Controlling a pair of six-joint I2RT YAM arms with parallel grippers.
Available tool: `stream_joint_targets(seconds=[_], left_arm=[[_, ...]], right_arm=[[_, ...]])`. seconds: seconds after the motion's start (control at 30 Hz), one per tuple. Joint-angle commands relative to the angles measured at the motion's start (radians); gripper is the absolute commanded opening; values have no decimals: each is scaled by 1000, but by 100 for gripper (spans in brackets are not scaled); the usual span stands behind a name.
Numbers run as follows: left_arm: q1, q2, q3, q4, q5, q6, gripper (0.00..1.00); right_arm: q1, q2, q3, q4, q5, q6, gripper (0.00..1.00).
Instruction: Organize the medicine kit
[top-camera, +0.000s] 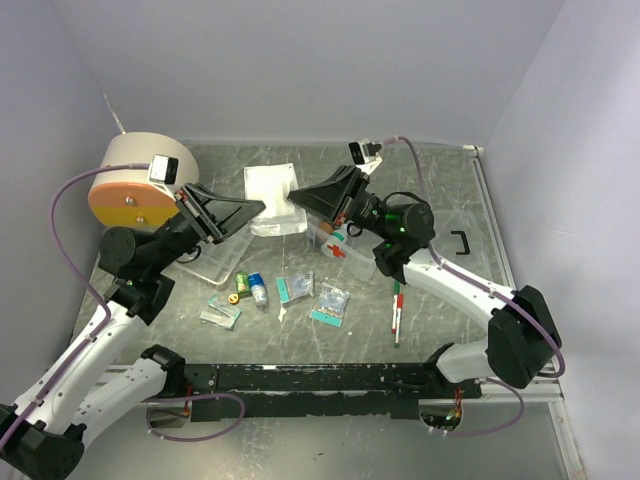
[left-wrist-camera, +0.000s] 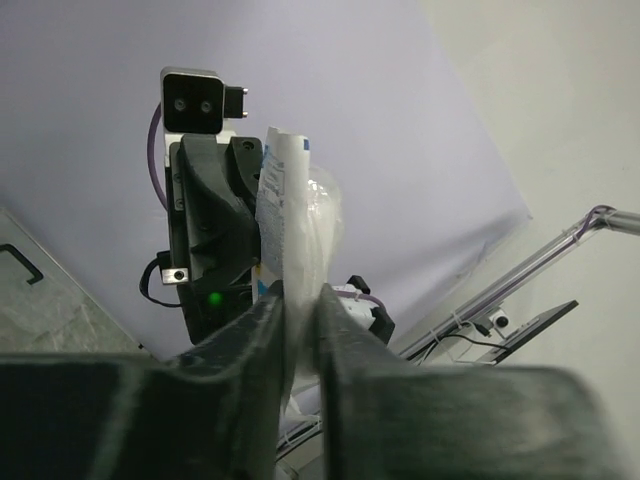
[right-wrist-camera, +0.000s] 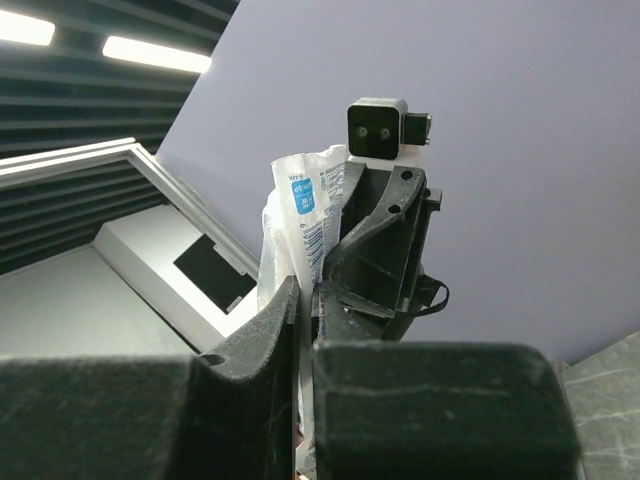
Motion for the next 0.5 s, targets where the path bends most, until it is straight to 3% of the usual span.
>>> stream_joint_targets(seconds=[0.0, 0.07, 0.17, 0.33, 0.47], left_arm=[[5, -7, 6, 20, 15, 27, 20], [4, -13, 11, -26, 6, 58, 8], [5, -31, 19, -90, -19, 104, 7], [5, -47, 69, -281, -64, 217, 7], [5, -29, 121, -403, -97, 302, 7]], right_arm=[[-2, -1, 13, 22, 1, -1, 4], [-2, -9, 6, -20, 5, -15, 18], [-2, -41, -18, -106, 29, -67, 37], [-2, -117, -98, -126, 64, -163, 54], [-5, -191, -136, -310, 132, -254, 64]])
